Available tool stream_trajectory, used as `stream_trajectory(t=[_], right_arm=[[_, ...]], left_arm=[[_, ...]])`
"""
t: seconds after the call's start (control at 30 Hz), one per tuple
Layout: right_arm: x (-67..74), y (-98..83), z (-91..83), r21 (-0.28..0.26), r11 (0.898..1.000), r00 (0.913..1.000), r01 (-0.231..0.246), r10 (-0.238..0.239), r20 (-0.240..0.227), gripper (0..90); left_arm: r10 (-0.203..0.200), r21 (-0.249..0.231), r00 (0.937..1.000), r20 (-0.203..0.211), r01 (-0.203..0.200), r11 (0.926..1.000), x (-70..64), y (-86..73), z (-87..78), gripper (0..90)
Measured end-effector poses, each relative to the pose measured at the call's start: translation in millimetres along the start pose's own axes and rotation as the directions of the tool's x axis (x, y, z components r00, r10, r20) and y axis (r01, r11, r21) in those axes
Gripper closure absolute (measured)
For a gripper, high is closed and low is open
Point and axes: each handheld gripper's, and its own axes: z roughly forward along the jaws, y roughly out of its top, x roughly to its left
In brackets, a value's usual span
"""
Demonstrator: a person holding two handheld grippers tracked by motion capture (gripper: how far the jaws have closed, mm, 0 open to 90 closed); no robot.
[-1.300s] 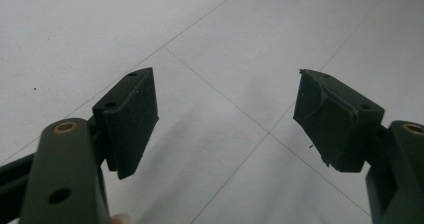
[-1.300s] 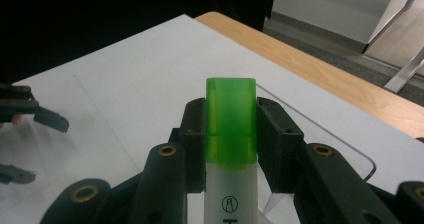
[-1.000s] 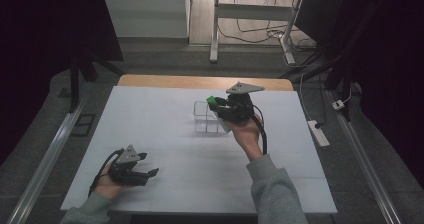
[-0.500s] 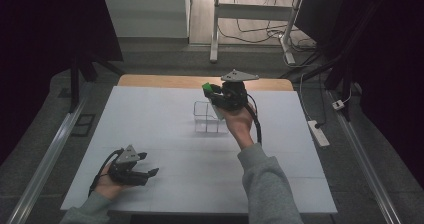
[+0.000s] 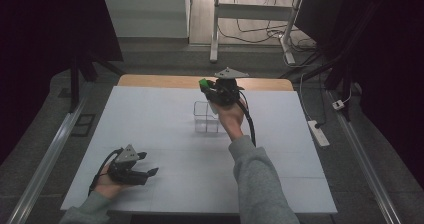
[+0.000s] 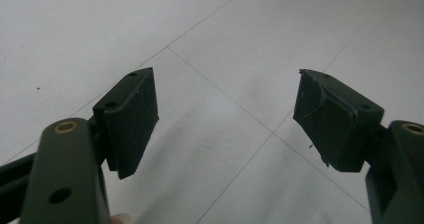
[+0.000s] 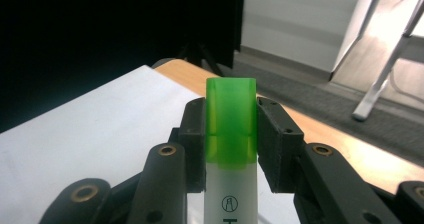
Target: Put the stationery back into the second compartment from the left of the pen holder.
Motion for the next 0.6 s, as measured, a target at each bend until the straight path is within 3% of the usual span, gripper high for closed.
stream_trajectory(t=[0.23,0.6], right_arm=[[-9.2,-6.2,20.1,-0.024,0.999,0.9996,-0.029,0.029,0.006,66.4],[-14.6,-13.7,22.5,-0.035,0.999,0.9989,-0.04,0.041,0.024,66.1]], left_arm=[[-0.006,0.003,1.0,0.007,0.006,1.0,1.8,-0.8,1.0,25.5],[-0.009,0.01,0.9999,0.007,0.009,0.9999,3.6,-1.8,1.5,25.5]])
